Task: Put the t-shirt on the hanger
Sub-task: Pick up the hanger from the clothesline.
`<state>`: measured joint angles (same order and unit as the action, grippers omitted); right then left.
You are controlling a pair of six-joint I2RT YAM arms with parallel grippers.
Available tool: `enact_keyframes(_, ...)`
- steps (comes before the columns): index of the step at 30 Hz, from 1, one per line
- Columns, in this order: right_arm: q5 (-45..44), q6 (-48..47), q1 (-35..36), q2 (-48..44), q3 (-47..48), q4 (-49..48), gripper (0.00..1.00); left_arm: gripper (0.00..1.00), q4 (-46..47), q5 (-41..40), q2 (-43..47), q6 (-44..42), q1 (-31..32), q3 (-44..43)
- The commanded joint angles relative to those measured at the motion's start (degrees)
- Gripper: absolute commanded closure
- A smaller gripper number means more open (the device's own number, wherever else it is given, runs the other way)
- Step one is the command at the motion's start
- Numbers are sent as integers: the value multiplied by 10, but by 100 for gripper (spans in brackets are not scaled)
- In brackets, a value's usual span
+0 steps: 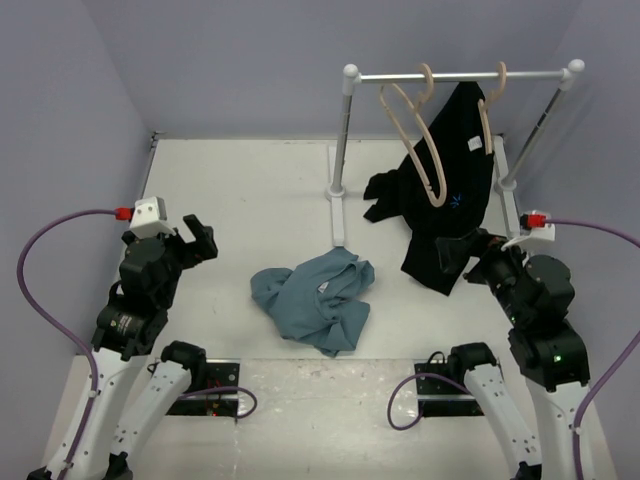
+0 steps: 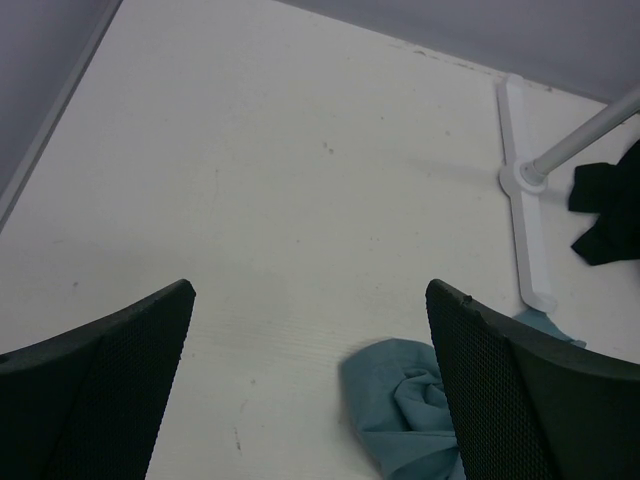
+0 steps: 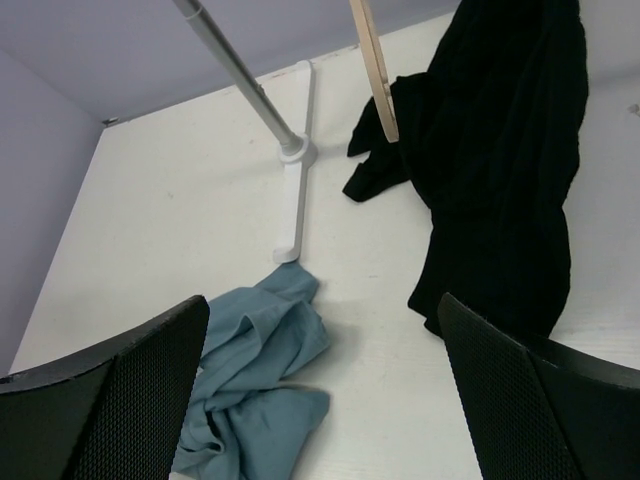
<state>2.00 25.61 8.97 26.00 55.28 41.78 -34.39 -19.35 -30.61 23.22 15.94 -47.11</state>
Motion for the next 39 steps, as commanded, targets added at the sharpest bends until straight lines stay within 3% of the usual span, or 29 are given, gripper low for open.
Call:
enact_keyframes(1,57,2,0,20,-9,-61,1,0,22,11,1,-3,3,1)
enact_keyframes(9,60,-36,0,125,92,-100,1,0,25,24,-1,-5,3,4)
enact_keyframes(12,29,-76,0,225,168,-74,1,0,27,31,-13,-5,3,4)
enact_keyframes(17,59,-103,1,363,308,-19,1,0,28,47,-24,-7,3,6)
enact_keyframes(22,-11,-121,24,496,398,4,4,0,29,47,-26,-7,3,7)
enact_keyframes(25,-91,-138,48,556,450,30,18,0,29,47,-24,-7,3,7)
enact_keyframes(28,-110,-134,52,595,455,31,34,0,30,48,-26,-7,3,8)
enact_keyframes(30,-119,-130,56,603,435,22,62,0,31,52,-28,-8,3,8)
enact_keyframes(35,-129,-123,59,611,408,7,75,0,32,56,-28,-10,3,8)
enact_keyframes(38,-129,-120,60,615,399,4,95,0,32,56,-28,-10,3,8)
enact_keyframes(39,-128,-119,60,615,398,2,96,0,32,56,-28,-10,3,8)
